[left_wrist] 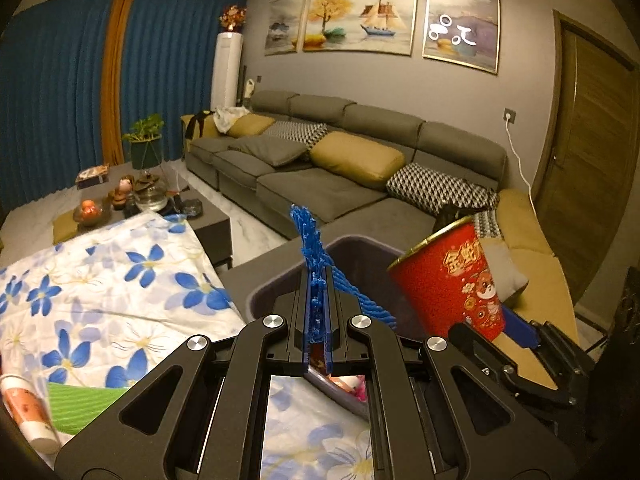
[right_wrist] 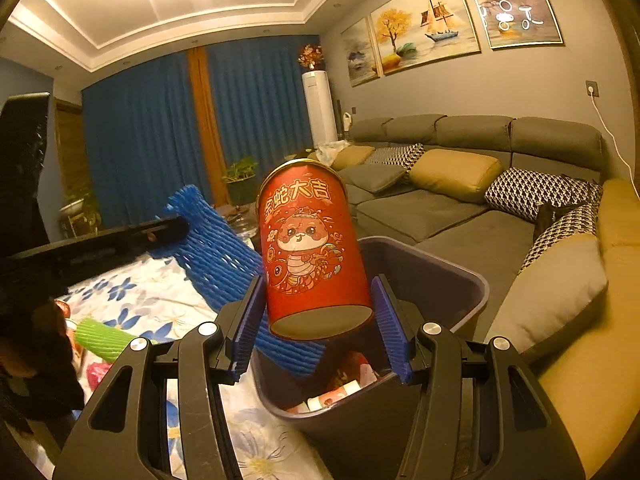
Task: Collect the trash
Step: 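Carry the red can and blue foam net over the grey bin with both tools, then open the left tool over the bin while the right tool releases the red can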
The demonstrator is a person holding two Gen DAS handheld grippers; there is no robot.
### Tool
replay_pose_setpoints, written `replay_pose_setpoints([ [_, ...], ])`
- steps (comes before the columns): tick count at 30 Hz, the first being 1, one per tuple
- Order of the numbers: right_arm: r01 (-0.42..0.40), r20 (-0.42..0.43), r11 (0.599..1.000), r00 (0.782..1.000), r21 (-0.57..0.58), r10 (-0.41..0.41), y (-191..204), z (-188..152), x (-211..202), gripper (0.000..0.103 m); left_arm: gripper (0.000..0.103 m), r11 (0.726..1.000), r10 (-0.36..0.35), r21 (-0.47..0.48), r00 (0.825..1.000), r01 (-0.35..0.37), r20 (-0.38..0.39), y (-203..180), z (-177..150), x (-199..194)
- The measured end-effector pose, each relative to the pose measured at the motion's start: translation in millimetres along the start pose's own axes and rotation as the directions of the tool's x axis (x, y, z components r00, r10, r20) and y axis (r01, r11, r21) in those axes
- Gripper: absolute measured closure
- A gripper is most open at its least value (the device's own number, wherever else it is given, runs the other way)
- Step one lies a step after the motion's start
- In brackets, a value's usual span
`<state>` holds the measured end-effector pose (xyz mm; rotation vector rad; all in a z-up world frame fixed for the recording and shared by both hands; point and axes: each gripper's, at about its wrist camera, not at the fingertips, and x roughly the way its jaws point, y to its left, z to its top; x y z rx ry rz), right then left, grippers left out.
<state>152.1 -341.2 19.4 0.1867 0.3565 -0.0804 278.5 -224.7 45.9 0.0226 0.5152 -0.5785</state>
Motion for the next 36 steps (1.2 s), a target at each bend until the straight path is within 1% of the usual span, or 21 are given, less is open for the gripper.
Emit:
replay_pose_setpoints([
  [3,0.01,-0.008,1.0,1.0,0.001,-0.01,-4,-1,5,0.049,0.099,1.0,-0.008,-0.006,0.999,0.008,-0.032,-3,-6,18],
  [9,0.017,-0.023,1.0,1.0,0.01,-0.017,-8,-4,13,0.049,0.099,1.0,-0.012,-0.022,0.998,0.011,-0.069,0,-15,37],
  [23,0.019,-0.078,1.0,0.997,0.025,-0.017,-13,-11,35,0.049,0.099,0.999,-0.03,-0.038,0.992,0.026,-0.125,1,-24,59],
  [29,0.018,-0.094,0.999,0.995,0.027,-0.015,-12,-16,37,0.049,0.099,0.999,-0.038,-0.041,0.989,0.032,-0.141,0,-26,66],
  [30,0.018,-0.097,0.999,0.995,0.029,-0.016,-11,-17,38,0.049,0.097,0.998,-0.046,-0.039,0.988,0.041,-0.146,-1,-26,68],
  [31,0.019,-0.1,0.999,0.995,0.03,-0.016,-11,-18,39,0.049,0.094,0.998,-0.051,-0.036,0.987,0.046,-0.151,-1,-26,69],
  [32,0.02,-0.104,0.999,0.994,0.031,-0.017,-11,-18,41,0.049,0.083,0.998,-0.057,-0.031,0.986,0.053,-0.156,-2,-26,70],
  [33,0.021,-0.106,0.999,0.994,0.03,-0.018,-11,-18,41,0.049,0.061,0.999,-0.053,-0.022,0.986,0.05,-0.158,-3,-27,69],
  [35,0.024,-0.109,0.999,0.994,0.03,-0.021,-7,-19,40,0.048,0.035,0.999,-0.021,-0.028,0.99,0.017,-0.14,0,-29,65],
  [36,0.026,-0.111,0.999,0.994,0.032,-0.022,-7,-19,41,0.047,0.034,0.999,-0.01,-0.042,0.992,0.004,-0.127,3,-30,62],
])
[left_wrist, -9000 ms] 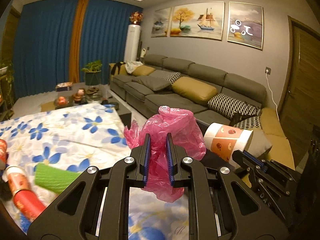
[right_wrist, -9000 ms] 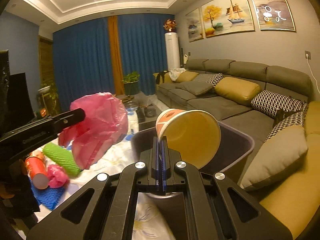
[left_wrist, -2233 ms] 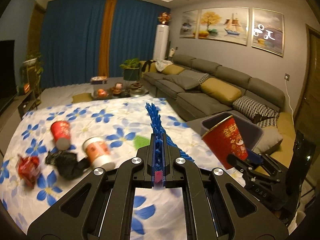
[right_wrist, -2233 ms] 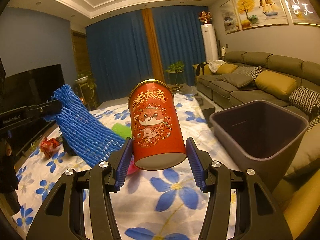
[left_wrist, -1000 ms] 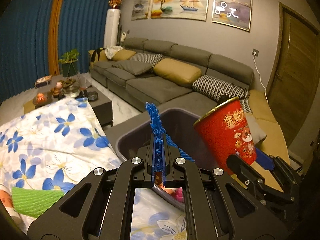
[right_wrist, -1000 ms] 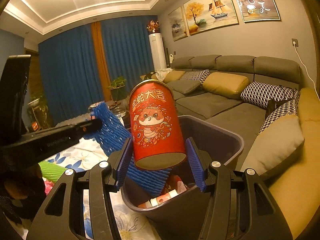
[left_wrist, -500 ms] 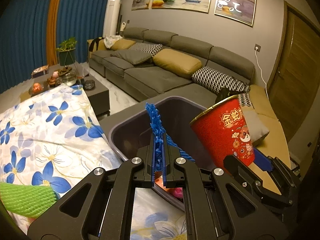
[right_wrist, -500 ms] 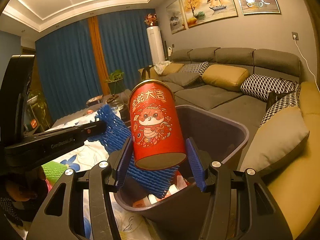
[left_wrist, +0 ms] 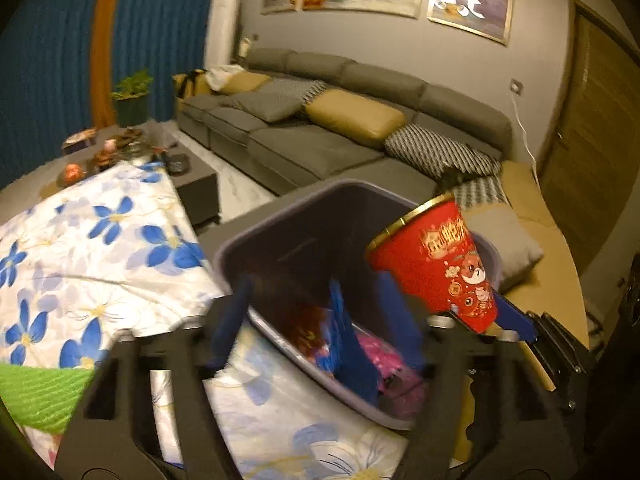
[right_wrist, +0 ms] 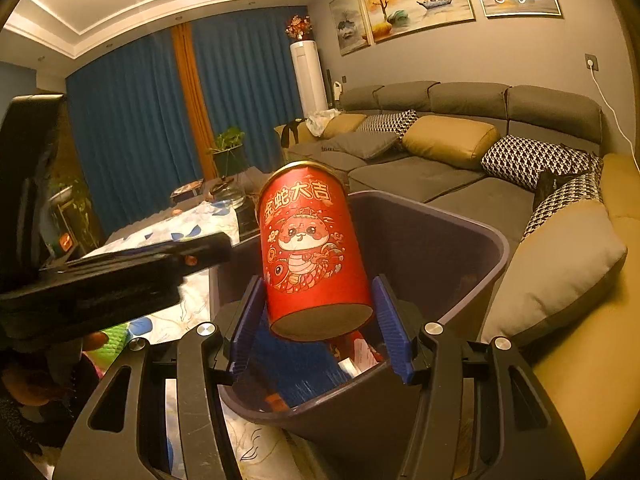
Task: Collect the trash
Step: 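Open the left tool over the bin while the right tool releases the red can, then return both tools to the bed and grasp the orange-patterned paper cup with the right tool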
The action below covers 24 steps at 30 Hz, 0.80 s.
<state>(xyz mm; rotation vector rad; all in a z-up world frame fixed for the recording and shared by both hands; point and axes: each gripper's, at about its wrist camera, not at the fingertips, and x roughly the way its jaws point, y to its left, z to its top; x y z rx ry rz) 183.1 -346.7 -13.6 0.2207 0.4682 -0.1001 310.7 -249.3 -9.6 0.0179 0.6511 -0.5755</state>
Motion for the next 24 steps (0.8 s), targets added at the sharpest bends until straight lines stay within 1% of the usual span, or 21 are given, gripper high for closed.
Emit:
replay_pose_setpoints([
  [1,0.003,-0.001,1.0,1.0,0.004,-0.003,-1,0,0,0.043,0.033,1.0,0.009,-0.019,1.0,-0.008,0.008,5,0,-3],
  [2,0.004,0.002,1.0,1.0,0.01,-0.004,-2,0,1,0.033,0.029,0.999,0.022,-0.043,1.0,-0.021,0.014,11,-1,-7],
  [3,0.003,0.01,1.0,1.0,0.016,-0.003,-2,0,-1,0.029,0.026,0.997,0.037,-0.062,0.999,-0.035,0.022,18,0,-11],
  [4,0.002,0.014,1.0,1.0,0.018,-0.002,-2,0,-2,0.029,0.023,0.995,0.061,-0.078,0.997,-0.057,0.039,25,-2,-18],
  [5,0.002,0.017,1.0,1.0,0.018,-0.003,-3,0,-3,0.029,0.022,0.993,0.083,-0.085,0.995,-0.079,0.051,29,-3,-24],
  [7,0.015,0.036,1.0,0.999,0.015,-0.015,-2,1,-10,0.029,0.021,0.987,0.137,-0.097,0.987,-0.129,0.082,40,-8,-41],
  [9,0.02,0.061,1.0,0.998,0.009,-0.021,0,3,-19,0.028,0.017,0.979,0.185,-0.108,0.976,-0.173,0.112,46,-12,-58],
  [10,0.024,0.072,1.0,0.997,0.006,-0.024,2,3,-24,0.027,0.016,0.973,0.217,-0.115,0.967,-0.202,0.135,51,-18,-71],
  [12,0.022,0.098,1.0,0.995,0.002,-0.022,5,2,-35,0.024,0.014,0.965,0.248,-0.124,0.956,-0.23,0.159,57,-26,-89],
  [15,-0.001,0.118,1.0,0.993,-0.003,0.001,13,-2,-50,0.022,0.011,0.942,0.323,-0.151,0.928,-0.298,0.187,69,-43,-119],
  [17,-0.028,0.119,1.0,0.992,-0.01,0.029,19,-5,-57,0.019,0.011,0.922,0.376,-0.176,0.908,-0.346,0.185,81,-58,-136],
  [18,-0.043,0.12,0.999,0.992,-0.02,0.045,26,-8,-62,0.019,0.011,0.914,0.393,-0.184,0.902,-0.361,0.181,84,-61,-141],
  [19,-0.056,0.119,0.998,0.991,-0.03,0.059,30,-10,-65,0.019,0.011,0.901,0.421,-0.197,0.89,-0.387,0.175,90,-70,-150],
  [21,-0.087,0.114,0.995,0.989,-0.056,0.093,45,-16,-72,0.018,0.011,0.882,0.457,-0.214,0.873,-0.42,0.169,100,-81,-163],
  [24,-0.134,0.1,0.986,0.985,-0.097,0.143,69,-24,-78,0.018,0.011,0.845,0.523,-0.225,0.838,-0.485,0.157,114,-102,-186],
])
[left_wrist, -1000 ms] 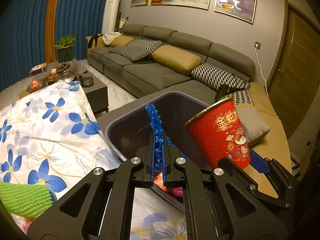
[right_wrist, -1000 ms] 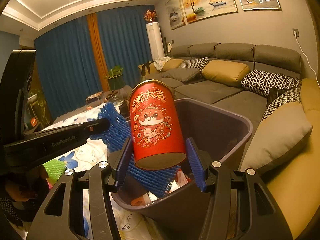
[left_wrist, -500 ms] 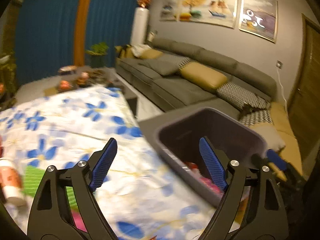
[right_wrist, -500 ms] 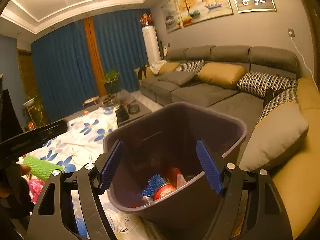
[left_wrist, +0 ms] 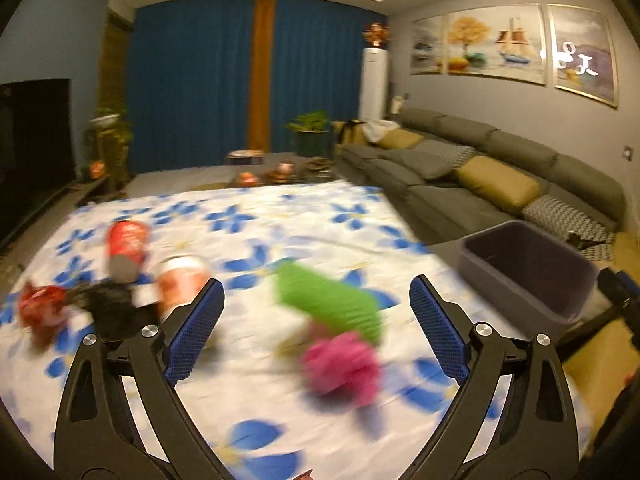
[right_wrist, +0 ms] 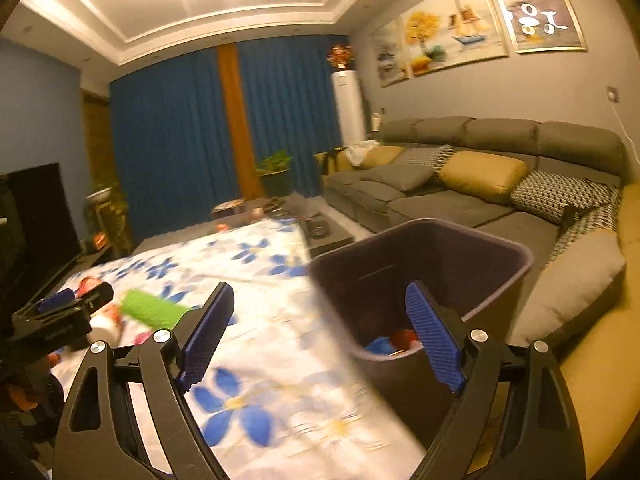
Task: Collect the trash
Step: 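Return both tools to the bed and grasp the orange-patterned paper cup with the right tool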
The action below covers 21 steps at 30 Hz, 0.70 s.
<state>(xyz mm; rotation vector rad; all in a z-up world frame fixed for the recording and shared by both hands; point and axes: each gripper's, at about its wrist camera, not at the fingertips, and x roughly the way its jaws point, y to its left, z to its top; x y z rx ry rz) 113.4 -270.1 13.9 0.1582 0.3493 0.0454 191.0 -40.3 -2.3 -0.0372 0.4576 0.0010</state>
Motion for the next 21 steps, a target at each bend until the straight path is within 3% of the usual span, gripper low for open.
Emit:
replay_pose_setpoints([
  [8,-0.145,-0.052,0.986,0.989,-0.077,0.141,74,-13,0,0.018,0.011,0.99,0.127,-0.054,0.992,-0.127,-0.008,75,-20,-35],
  [21,-0.301,-0.142,0.94,0.95,-0.164,0.279,168,-30,19,0.018,0.011,0.948,0.28,-0.159,0.96,-0.275,0.008,165,-29,-70],
])
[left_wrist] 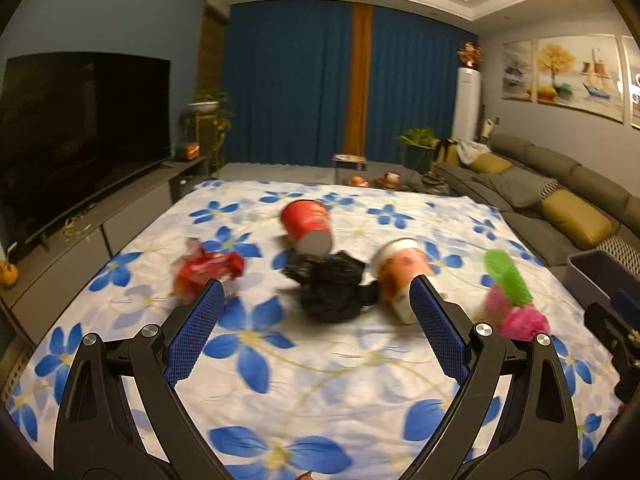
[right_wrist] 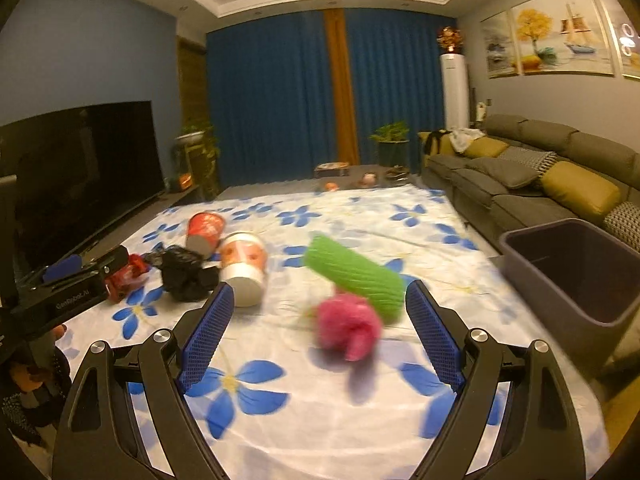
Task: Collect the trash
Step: 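Return both tools to the bed and grasp the orange-patterned paper cup with the right tool, then grasp the black plastic bag with the left tool while the right tool lifts the paper cup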
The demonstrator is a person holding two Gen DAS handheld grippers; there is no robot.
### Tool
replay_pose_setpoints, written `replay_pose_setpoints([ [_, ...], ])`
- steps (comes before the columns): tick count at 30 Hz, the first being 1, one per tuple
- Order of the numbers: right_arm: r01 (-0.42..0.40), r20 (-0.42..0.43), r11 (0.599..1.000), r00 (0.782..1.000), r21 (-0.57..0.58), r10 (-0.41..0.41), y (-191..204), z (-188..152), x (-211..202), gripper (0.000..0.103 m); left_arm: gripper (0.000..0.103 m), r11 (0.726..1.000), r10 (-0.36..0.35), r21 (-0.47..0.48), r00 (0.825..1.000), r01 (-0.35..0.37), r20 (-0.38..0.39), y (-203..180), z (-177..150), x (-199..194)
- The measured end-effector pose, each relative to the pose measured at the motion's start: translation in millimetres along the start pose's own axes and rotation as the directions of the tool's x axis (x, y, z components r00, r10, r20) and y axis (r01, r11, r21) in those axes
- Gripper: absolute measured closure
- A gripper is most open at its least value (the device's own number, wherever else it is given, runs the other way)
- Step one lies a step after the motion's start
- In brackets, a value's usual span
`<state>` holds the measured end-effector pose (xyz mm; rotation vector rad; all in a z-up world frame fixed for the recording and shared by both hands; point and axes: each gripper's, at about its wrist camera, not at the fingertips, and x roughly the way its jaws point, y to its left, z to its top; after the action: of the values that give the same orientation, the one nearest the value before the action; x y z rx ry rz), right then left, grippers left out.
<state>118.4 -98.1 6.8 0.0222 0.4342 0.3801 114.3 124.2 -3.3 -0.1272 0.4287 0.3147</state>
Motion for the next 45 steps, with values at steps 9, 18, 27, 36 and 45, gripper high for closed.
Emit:
replay_pose_setpoints([
  [9,-0.056,-0.062,0.997,0.997,-0.057,0.052,42,7,52,0.022,0.011,0.998,0.049,-0.039,0.999,-0.048,0.013,37,3,3],
  [18,-0.07,-0.154,0.995,0.986,-0.066,0.06,64,7,111,0.029,0.011,0.997,0.072,-0.042,0.997,-0.072,0.019,61,11,15],
  [27,-0.063,-0.235,0.996,0.971,-0.063,0.047,71,10,160,0.032,0.011,0.999,0.036,-0.029,0.999,-0.035,0.008,62,13,31],
  [36,-0.093,-0.314,0.995,0.946,-0.037,0.077,71,9,187,0.045,0.011,1.0,-0.023,0.003,0.999,0.024,-0.031,52,11,49],
  [45,-0.082,-0.282,0.996,0.957,-0.038,0.068,66,10,176,0.049,0.011,0.992,-0.107,0.062,0.989,0.114,-0.103,26,5,75],
])
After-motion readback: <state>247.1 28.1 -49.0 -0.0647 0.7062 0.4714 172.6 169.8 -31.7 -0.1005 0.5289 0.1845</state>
